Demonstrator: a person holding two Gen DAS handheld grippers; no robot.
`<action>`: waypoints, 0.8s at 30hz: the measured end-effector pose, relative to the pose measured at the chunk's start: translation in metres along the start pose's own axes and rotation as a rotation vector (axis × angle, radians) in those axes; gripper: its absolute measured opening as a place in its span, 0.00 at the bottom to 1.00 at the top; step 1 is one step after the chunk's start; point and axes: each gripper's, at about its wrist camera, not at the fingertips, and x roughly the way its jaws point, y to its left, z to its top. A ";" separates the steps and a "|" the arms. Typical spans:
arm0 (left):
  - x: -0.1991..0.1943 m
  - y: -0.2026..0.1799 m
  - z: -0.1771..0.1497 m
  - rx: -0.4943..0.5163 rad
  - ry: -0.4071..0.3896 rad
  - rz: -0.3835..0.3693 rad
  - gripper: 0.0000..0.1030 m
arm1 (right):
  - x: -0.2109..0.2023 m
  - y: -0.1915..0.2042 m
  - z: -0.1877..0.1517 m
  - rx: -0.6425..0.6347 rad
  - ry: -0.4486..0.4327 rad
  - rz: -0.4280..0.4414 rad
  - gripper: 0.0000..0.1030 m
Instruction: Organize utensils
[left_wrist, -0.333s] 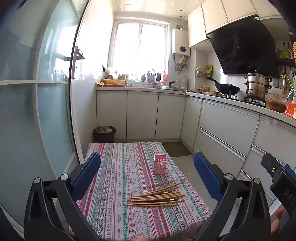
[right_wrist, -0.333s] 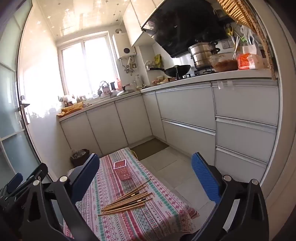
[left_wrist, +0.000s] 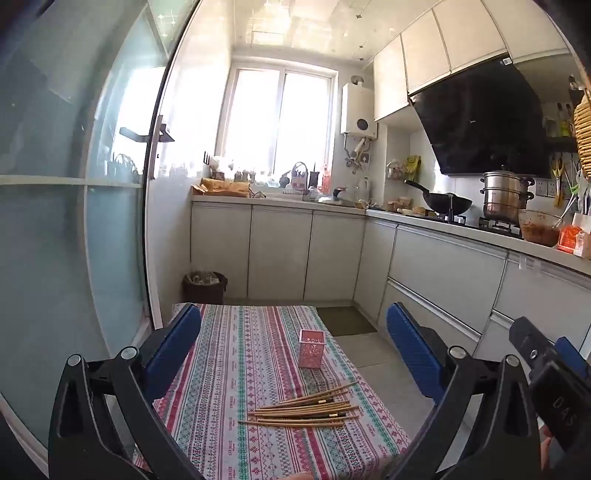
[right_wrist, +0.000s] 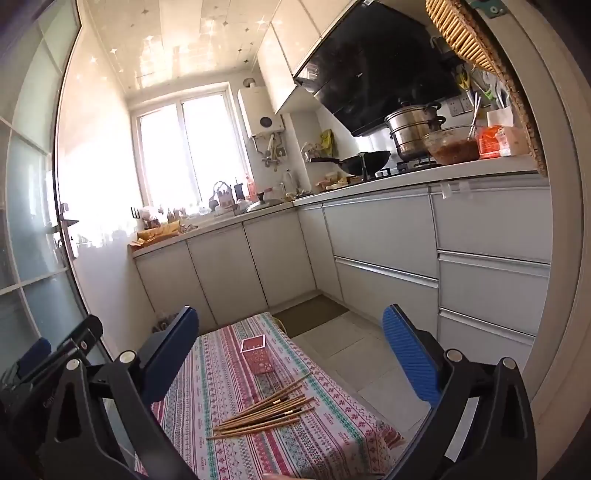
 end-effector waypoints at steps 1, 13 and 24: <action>-0.003 -0.002 0.000 0.006 -0.011 -0.007 0.93 | -0.001 0.008 -0.004 -0.002 0.003 -0.004 0.94; -0.002 -0.004 0.005 -0.014 0.054 0.010 0.93 | 0.002 0.023 -0.011 0.019 0.063 0.048 0.94; 0.002 0.000 0.007 -0.021 0.094 0.053 0.93 | 0.002 0.023 -0.010 0.059 0.083 0.020 0.94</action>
